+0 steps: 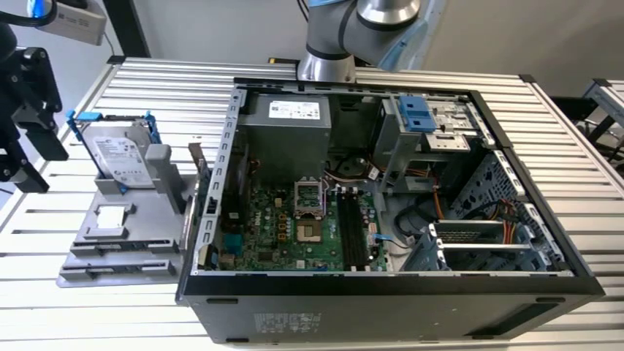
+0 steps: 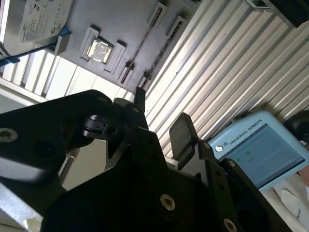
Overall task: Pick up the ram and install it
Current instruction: 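Pick up the ram and move it above insertion slot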
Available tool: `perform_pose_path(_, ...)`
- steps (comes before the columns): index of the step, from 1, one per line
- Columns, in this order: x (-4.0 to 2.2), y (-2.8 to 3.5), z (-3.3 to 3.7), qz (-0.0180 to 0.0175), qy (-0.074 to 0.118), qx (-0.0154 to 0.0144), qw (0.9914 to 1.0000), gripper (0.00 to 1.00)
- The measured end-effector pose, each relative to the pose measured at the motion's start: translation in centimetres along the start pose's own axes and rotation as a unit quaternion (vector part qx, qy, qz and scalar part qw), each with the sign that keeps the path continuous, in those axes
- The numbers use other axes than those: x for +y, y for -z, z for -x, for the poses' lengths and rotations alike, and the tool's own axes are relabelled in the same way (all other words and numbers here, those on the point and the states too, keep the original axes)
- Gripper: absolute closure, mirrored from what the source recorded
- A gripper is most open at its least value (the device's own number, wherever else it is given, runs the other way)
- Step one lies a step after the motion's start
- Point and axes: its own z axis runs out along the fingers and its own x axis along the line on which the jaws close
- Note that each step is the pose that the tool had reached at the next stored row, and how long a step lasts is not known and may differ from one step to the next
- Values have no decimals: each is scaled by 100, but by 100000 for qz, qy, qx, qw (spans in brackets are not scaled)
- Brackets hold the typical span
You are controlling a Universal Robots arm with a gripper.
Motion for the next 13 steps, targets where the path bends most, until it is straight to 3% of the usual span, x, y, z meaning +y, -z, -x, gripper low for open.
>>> perform_pose_path(3, -2, -29, 1, -1118, -6, -7, 99994, 0)
perform_pose_path(4, -2, -44, 1, -1327, -12, 2, 99991, 0)
perform_pose_path(6, -3, -78, 1, -1343, -2, -28, 99991, 0)
perform_pose_path(8, -3, -101, 1, -1336, 0, -467, 99990, 0)
perform_pose_path(11, -3, -122, 2, -1372, 9, -1831, 99974, 0)
perform_pose_path(13, -1, -152, 2, -1378, -10, -1941, 99972, 0)
